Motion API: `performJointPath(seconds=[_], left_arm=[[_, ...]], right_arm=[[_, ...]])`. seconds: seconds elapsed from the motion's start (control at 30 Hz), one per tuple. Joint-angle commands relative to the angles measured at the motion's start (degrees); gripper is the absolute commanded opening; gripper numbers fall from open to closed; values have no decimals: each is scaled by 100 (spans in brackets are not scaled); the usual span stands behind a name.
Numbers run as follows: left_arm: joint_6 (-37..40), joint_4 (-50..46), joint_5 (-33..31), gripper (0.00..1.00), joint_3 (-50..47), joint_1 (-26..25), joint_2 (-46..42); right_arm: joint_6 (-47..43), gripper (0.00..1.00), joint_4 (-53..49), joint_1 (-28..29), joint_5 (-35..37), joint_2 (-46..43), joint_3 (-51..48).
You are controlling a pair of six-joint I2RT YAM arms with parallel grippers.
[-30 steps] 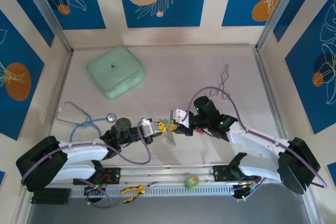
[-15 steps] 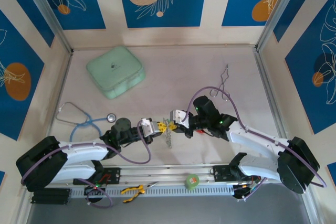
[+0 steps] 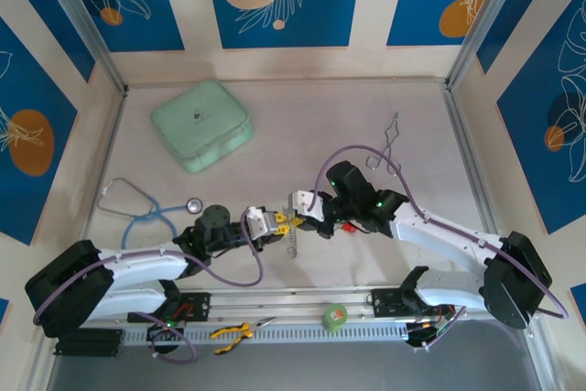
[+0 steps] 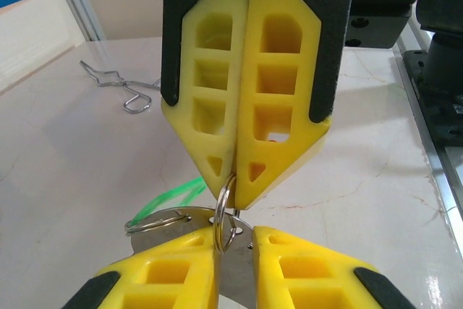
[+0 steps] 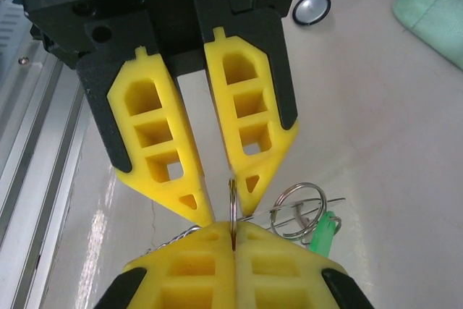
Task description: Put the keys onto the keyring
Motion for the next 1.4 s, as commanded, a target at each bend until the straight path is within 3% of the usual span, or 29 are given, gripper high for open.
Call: performJointPath(seconds=[0.0, 0.53, 0.7, 0.73, 0.8, 0.9, 1.03, 1.1, 1.27, 1.37], left_arm=[[100, -12, 173, 19, 174, -15, -66], [131, -71, 306, 16, 174, -19, -160], [142, -26, 338, 3, 166, -19, -177], [129, -26, 283, 0, 150, -19, -208], [-12, -82, 71, 0, 127, -16, -323], [-733, -943, -471, 0, 440, -19, -669], [-1986, -2747, -1708, 0, 1049, -28, -1094], [-3000, -3575, -2309, 0, 1275, -32, -1310], [-5028, -5407, -2752, 0, 1892, -28, -1595], [-6058, -6201, -2680, 0, 2155, -29, -1615]], right_arm=[[-198, 0, -258, 54, 70, 70, 233], [-323, 0, -465, 141, -7, 293, 414], [-283, 0, -407, 146, 77, 327, 443], [-219, 4, -343, 146, 174, 297, 409], [-12, 26, -115, 95, 484, 129, 233], [381, 38, 94, -91, 629, -312, -46], [1007, 35, 164, -117, 535, -780, -248], [1334, 31, 448, 122, 491, -854, -427], [1886, 25, 1865, 975, 1035, -471, -779], [2040, 23, 2491, 1357, 1256, 78, -764]])
